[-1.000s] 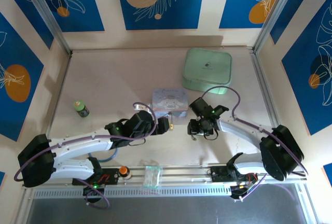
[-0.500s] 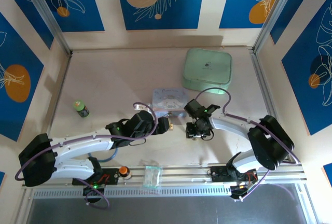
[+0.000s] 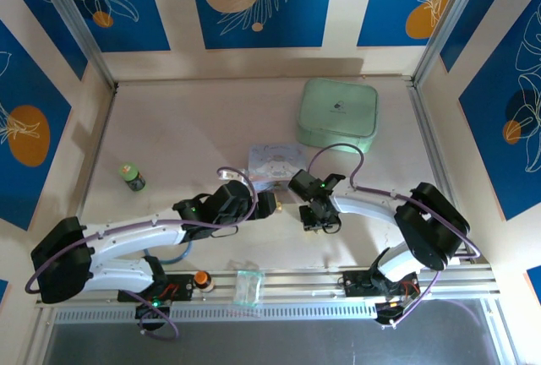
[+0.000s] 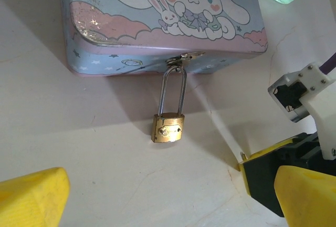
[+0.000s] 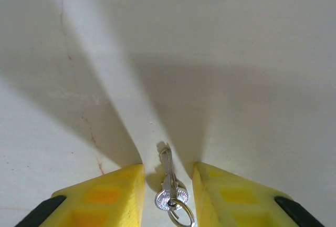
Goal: Unlock the padlock with the key
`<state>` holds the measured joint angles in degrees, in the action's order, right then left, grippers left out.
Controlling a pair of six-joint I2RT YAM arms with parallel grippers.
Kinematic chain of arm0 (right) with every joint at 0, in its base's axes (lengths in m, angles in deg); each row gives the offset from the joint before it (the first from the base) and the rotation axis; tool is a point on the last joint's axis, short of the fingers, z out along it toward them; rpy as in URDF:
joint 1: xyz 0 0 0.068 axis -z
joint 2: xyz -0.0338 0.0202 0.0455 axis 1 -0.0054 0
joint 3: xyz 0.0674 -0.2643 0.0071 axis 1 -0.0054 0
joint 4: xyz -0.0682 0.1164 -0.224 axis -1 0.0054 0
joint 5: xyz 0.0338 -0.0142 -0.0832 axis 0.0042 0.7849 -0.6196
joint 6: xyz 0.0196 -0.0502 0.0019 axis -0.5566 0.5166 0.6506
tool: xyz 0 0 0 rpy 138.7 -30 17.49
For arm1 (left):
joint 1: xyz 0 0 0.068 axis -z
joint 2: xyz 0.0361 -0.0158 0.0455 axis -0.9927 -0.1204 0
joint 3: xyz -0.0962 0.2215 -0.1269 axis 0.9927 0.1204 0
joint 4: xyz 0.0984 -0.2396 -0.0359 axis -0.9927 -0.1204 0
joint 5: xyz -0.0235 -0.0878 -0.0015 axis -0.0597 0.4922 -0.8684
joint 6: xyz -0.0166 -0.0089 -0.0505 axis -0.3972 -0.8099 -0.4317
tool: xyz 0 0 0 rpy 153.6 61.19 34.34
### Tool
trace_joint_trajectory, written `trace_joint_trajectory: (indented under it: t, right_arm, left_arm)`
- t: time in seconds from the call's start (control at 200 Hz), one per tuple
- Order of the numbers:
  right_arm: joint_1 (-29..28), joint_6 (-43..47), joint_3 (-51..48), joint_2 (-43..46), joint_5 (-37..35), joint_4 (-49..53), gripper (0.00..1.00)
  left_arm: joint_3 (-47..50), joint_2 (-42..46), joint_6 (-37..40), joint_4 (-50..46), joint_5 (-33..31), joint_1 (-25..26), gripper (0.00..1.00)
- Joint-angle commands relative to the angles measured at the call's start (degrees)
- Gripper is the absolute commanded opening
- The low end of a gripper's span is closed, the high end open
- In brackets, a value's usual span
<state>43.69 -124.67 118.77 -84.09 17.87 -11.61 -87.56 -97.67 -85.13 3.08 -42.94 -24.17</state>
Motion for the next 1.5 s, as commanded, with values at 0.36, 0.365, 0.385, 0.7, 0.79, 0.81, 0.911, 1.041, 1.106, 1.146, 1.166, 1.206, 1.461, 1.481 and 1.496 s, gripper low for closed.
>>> trace_joint_trajectory:
  t: [0.36, 0.365, 0.385, 0.7, 0.79, 0.81, 0.911, 1.041, 1.106, 1.146, 1.166, 1.206, 1.461, 1.481, 1.496]
  right_arm:
    - [-2.8, -4.1, -2.2, 2.6, 2.0, 6.9, 0.30]
    - [-2.8, -4.1, -2.3, 2.7, 1.9, 6.8, 0.30]
    - [-2.9, -4.1, -2.5, 2.9, 1.9, 6.4, 0.30]
    - [-2.0, -1.0, -1.7, 1.6, 1.0, 1.5, 0.27]
    - [-1.2, -0.4, -1.4, 1.5, 1.0, 0.0, 0.27]
    - [-1.0, -0.2, -1.3, 1.5, 1.1, -0.4, 0.27]
    - [-0.3, 0.3, -1.0, 1.4, 1.0, -1.4, 0.27]
    - [0.6, 1.1, -0.6, 0.8, 1.2, -2.2, 0.26]
    - [0.8, 1.4, -0.4, 0.7, 1.1, -2.6, 0.25]
    - [0.9, 1.6, -0.4, 0.6, 1.2, -2.8, 0.25]
    - [1.0, 1.8, -0.4, 0.5, 1.4, -2.9, 0.25]
    - [1.1, 2.0, -0.3, 0.3, 1.6, -3.1, 0.24]
    - [2.4, 3.0, -1.8, -0.5, 3.5, -4.6, 0.15]
    - [2.6, 3.1, -2.1, -0.4, 3.7, -4.8, 0.15]
    - [2.7, 3.1, -2.2, -0.4, 3.9, -5.0, 0.14]
  left_arm:
    - [1.2, 2.5, -1.6, 1.4, -1.5, 0.8, 0.99]
    - [1.3, 2.5, -1.6, 1.4, -1.5, 0.8, 0.99]
    - [1.4, 2.5, -1.6, 1.4, -1.5, 0.8, 0.99]
    - [1.9, 2.2, -2.2, 2.1, -1.6, 0.8, 0.99]
    - [2.1, 2.4, -2.3, 2.1, -2.0, 0.9, 0.99]
    - [2.2, 2.4, -2.3, 2.1, -2.0, 0.9, 0.99]
    - [2.1, 2.4, -2.3, 2.1, -2.0, 0.9, 0.99]
    - [2.3, 2.4, -2.4, 2.1, -2.1, 0.9, 0.99]
    - [2.4, 2.3, -2.5, 2.3, -2.2, 0.9, 0.99]
    - [2.4, 2.2, -2.4, 2.4, -2.3, 0.9, 1.00]
    - [2.4, 2.2, -2.5, 2.4, -2.3, 0.8, 0.99]
    - [2.4, 2.0, -2.5, 2.5, -2.3, 0.9, 0.99]
    - [2.3, 1.6, -2.6, 2.8, -2.3, 0.9, 1.00]
    - [2.3, 1.7, -2.5, 2.8, -2.4, 0.8, 0.99]
    - [2.3, 1.6, -2.6, 2.8, -2.4, 0.9, 0.99]
